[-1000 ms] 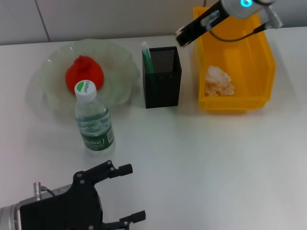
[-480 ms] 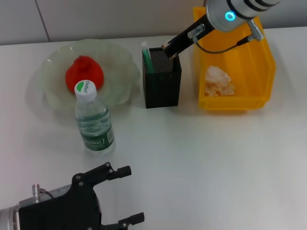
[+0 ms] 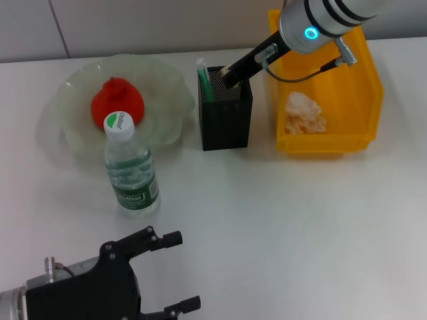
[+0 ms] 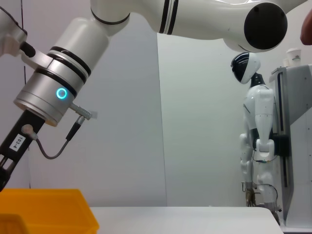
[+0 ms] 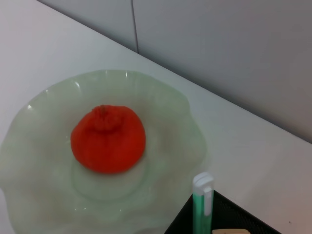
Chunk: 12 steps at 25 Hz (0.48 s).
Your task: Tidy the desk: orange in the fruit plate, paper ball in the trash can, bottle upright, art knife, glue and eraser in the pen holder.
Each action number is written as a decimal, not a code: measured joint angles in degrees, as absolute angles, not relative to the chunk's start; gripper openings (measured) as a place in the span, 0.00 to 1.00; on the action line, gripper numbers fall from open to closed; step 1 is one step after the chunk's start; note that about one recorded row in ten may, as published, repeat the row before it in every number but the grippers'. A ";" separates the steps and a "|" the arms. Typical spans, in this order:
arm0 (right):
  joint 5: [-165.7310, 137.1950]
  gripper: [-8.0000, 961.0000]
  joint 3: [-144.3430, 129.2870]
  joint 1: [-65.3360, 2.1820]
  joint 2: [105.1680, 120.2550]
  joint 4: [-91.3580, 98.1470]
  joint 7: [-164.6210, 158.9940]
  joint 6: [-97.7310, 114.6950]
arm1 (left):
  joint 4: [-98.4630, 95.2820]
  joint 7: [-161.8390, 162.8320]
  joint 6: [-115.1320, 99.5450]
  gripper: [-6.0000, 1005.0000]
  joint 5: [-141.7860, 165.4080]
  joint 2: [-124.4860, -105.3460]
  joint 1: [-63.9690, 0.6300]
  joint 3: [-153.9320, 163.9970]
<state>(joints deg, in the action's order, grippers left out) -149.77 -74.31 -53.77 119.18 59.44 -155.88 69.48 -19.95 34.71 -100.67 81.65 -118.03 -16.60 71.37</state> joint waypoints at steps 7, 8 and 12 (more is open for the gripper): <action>-149.77 0.33 -74.36 -53.17 119.27 60.41 -155.77 69.34 | -19.95 34.71 -100.77 0.81 81.64 -118.04 -16.52 71.36; -149.77 0.33 -74.36 -53.02 119.27 60.72 -155.77 69.34 | -19.95 34.71 -100.77 0.81 81.64 -118.04 -16.52 71.36; -149.76 0.42 -74.36 -51.72 119.38 63.51 -155.84 70.00 | -19.95 34.71 -100.95 0.81 81.65 -118.03 -16.43 71.35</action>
<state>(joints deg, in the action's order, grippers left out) -149.76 -74.36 -51.72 119.38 63.51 -155.85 70.00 -19.95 34.71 -100.95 81.65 -118.03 -16.43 71.35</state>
